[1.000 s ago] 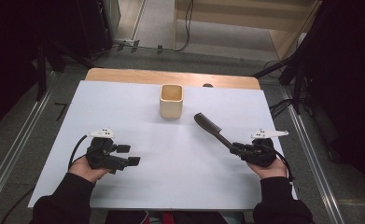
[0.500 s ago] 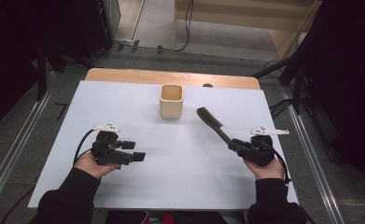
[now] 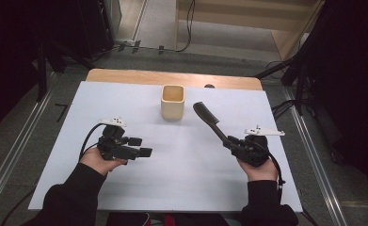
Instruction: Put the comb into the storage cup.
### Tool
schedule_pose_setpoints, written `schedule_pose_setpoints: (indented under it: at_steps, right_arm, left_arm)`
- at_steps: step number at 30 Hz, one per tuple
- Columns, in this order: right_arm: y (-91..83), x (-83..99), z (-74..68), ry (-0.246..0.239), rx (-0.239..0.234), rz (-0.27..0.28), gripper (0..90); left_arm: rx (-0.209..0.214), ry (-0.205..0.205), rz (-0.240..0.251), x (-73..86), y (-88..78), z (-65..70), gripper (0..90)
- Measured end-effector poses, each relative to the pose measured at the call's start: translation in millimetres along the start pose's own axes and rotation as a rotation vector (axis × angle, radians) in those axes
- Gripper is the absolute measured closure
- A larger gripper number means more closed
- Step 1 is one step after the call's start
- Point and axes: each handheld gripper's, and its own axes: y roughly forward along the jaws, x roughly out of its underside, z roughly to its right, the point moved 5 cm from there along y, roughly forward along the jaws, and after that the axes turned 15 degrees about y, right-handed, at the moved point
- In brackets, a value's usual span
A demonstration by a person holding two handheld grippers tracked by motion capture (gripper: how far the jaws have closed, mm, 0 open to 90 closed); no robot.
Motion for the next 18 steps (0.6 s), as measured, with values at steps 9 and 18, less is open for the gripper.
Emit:
schedule_pose_setpoints:
  at_steps: [9,18]
  right_arm:
    - [8.3,-1.0,-21.8,-0.016,0.001,0.058,70.5]
    - [14.0,2.3,-38.7,-0.033,0.001,0.115,70.6]
  left_arm:
    - [-0.006,0.011,0.004,-11.5,-0.8,0.1,25.1]
    - [0.0,0.007,0.013,-21.1,1.7,1.9,25.1]
